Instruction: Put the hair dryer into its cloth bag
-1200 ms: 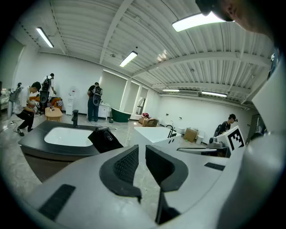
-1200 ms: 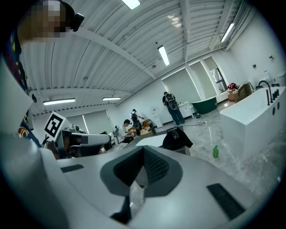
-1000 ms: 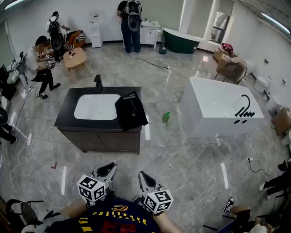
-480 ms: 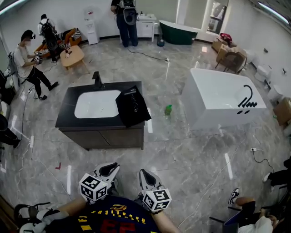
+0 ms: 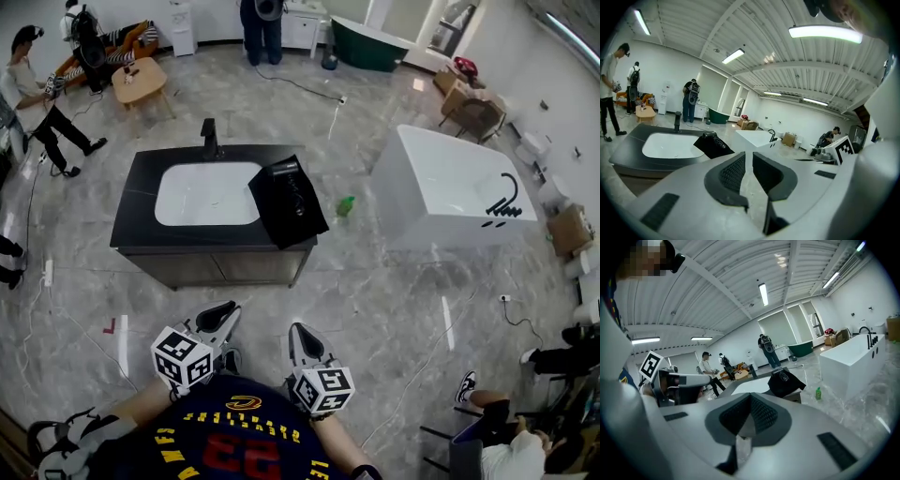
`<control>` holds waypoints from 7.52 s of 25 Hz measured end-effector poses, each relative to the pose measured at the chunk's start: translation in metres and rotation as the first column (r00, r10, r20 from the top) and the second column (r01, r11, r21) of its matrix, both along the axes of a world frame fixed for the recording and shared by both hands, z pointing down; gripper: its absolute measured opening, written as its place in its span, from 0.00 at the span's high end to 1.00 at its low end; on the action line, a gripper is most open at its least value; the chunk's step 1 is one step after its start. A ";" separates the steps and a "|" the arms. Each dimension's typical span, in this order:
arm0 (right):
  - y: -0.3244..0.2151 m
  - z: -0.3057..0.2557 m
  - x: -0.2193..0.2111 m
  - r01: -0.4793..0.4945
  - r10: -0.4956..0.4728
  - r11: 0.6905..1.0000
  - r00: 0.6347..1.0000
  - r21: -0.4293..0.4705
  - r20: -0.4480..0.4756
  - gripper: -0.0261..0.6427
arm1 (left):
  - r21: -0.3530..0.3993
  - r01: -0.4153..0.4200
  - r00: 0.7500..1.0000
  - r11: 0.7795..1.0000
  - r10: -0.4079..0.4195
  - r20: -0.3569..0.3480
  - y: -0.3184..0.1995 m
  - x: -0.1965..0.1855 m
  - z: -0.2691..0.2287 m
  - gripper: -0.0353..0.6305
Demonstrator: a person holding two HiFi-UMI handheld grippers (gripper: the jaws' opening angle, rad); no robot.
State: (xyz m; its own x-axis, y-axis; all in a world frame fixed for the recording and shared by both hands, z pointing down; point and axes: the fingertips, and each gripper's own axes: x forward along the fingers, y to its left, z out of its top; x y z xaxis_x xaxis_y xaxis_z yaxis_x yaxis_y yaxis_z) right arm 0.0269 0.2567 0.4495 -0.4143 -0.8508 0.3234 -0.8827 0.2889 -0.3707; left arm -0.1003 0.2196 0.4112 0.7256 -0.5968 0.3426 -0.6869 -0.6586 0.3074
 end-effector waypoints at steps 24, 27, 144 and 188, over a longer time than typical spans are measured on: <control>-0.070 0.026 -0.066 -0.047 0.042 0.994 0.997 -0.095 -0.058 0.97 | -0.109 -0.072 0.994 0.991 0.062 -0.095 -0.087 -0.058 0.038 0.87; -0.098 0.027 -0.061 -0.010 0.007 0.996 0.999 -0.086 -0.041 0.97 | -0.102 -0.022 0.997 0.995 0.015 -0.074 -0.110 -0.058 0.036 0.87; -0.301 0.158 0.195 0.065 -0.123 0.912 0.985 -0.405 -0.117 0.64 | -0.500 -0.613 0.371 0.611 0.782 0.500 -0.276 0.205 0.286 0.82; -0.233 0.217 0.127 0.258 -0.373 0.833 0.915 -0.490 -0.152 0.64 | -0.417 -0.464 0.827 0.782 0.551 0.112 -0.334 0.207 0.205 0.92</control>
